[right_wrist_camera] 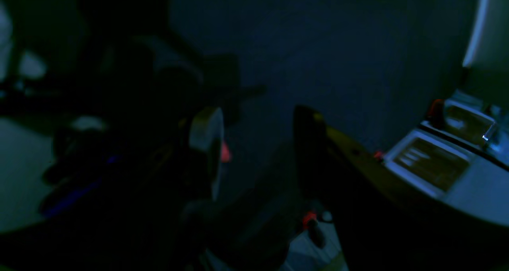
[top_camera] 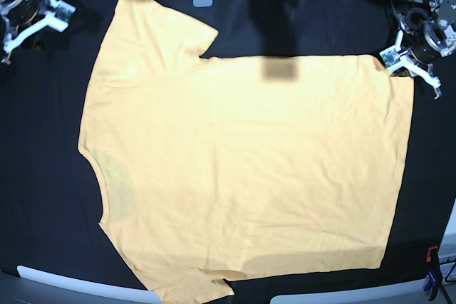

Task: Layout the t-shirt on the table in an organized manner, then fold the t-shirt properly
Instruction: 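Move the right gripper to the sleeve corner and grasp it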

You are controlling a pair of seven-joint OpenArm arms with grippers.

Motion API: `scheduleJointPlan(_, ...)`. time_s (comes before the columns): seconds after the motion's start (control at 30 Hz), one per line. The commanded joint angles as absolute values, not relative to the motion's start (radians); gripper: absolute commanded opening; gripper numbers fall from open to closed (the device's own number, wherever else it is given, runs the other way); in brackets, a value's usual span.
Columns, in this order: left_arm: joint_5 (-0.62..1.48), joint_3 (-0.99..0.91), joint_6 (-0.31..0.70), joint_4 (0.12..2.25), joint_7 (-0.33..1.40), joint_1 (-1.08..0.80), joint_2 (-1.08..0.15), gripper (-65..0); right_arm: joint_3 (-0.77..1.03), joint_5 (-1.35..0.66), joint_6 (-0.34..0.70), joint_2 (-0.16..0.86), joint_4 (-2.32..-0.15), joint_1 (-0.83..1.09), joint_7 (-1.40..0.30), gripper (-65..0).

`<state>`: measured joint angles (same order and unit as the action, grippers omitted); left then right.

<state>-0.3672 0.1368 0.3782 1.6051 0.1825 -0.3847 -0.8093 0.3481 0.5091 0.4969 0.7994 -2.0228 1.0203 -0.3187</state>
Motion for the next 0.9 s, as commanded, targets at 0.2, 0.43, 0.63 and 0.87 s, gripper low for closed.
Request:
scheduleJointPlan(0.2, -0.366, 0.128, 0.367, 1.616, 0.170, -0.380, -0.829, -65.0, 0.033, 0.731, 0.342, 0.864, -1.971, 0.903, -0.314, -37.0)
scheduleJointPlan(0.43, -0.366, 0.128, 0.367, 1.616, 0.183, -0.380, -0.829, -65.0, -0.214, 0.809, 0.332, 0.864, -1.856, 0.716, -0.322, -37.0)
scheduleJointPlan(0.63, -0.366, 0.128, 0.367, 1.616, 0.187, -0.380, -0.828, -65.0, -0.345, 0.830, 0.305, 0.863, -1.848, 0.602, -0.334, -37.0)
scheduleJointPlan(0.87, -0.366, 0.128, 0.367, 1.616, 0.191, -0.380, -0.828, -65.0, -0.405, 0.801, 0.276, 0.861, -1.849, 0.537, -0.332, -37.0)
